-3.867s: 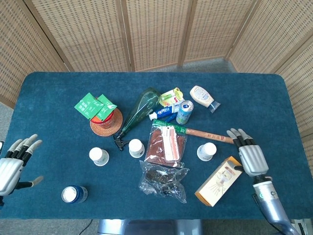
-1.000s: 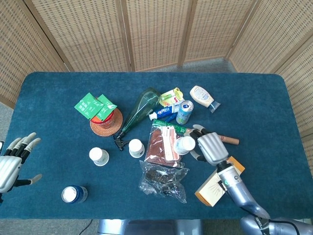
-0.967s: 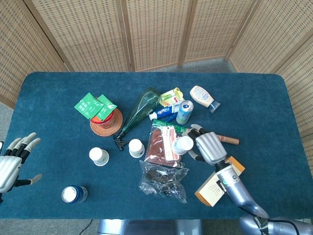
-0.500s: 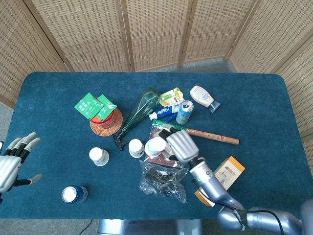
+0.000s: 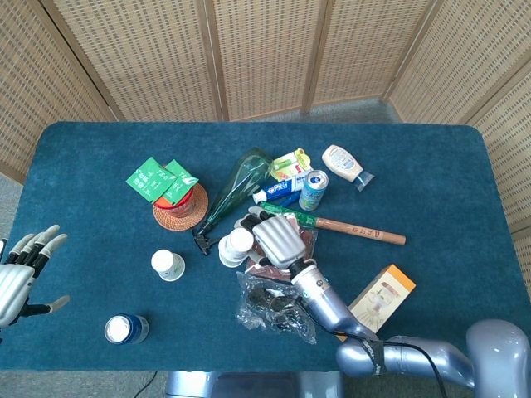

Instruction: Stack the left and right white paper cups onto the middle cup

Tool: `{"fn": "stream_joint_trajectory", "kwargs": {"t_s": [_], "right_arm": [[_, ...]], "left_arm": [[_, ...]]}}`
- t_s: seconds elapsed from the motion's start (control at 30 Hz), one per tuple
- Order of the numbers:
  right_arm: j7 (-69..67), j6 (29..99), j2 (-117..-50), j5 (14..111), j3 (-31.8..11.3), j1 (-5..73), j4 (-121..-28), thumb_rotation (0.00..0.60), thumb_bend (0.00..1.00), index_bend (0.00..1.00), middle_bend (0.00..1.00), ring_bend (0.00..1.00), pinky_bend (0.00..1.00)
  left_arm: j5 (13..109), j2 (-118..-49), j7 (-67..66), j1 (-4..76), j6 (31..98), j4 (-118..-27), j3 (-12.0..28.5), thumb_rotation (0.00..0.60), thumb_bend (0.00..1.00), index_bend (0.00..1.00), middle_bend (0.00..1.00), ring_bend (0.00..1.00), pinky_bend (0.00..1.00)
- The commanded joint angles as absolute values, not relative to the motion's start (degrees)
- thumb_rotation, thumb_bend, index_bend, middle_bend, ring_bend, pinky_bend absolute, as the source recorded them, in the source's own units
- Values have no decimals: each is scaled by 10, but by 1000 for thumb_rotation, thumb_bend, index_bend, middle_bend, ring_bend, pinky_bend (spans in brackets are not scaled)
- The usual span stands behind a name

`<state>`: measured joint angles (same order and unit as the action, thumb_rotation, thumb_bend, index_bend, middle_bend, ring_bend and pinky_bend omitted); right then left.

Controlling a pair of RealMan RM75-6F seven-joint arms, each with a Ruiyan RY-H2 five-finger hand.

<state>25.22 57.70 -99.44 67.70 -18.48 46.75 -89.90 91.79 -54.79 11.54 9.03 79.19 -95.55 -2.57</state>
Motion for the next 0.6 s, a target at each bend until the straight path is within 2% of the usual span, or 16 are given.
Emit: {"fn": "stream_joint_trajectory", "kwargs": {"t_s": [0.03, 0.6], "right_arm": [[257, 577, -1000, 671, -184, 472, -892, 600, 355, 348, 372, 196, 527], [264, 589, -1004, 659, -168, 484, -879, 600, 346, 345, 371, 196, 527]], "left_arm": [[916, -548, 115, 91, 791, -955, -25, 600, 212, 39, 0, 0, 53], [916, -551, 110, 92, 788, -956, -26, 600, 212, 40, 0, 0, 52]]}}
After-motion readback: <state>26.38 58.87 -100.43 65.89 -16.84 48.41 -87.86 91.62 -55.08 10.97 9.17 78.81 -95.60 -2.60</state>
